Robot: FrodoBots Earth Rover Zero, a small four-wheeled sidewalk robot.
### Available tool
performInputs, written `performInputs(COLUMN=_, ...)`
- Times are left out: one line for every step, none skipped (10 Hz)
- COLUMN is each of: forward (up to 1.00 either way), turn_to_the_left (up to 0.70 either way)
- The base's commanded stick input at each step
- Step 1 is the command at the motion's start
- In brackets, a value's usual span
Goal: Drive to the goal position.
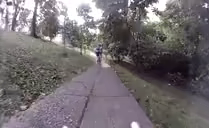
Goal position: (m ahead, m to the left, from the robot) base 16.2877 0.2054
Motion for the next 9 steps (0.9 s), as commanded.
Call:
performInputs(forward=0.70, turn_to_the_left=0.00)
performInputs(forward=0.70, turn_to_the_left=0.00)
performInputs(forward=0.70, turn_to_the_left=0.00)
performInputs(forward=0.70, turn_to_the_left=0.00)
performInputs(forward=0.70, turn_to_the_left=0.00)
performInputs(forward=0.70, turn_to_the_left=0.00)
performInputs(forward=0.70, turn_to_the_left=0.00)
performInputs(forward=0.70, turn_to_the_left=0.00)
performInputs(forward=0.70, turn_to_the_left=0.00)
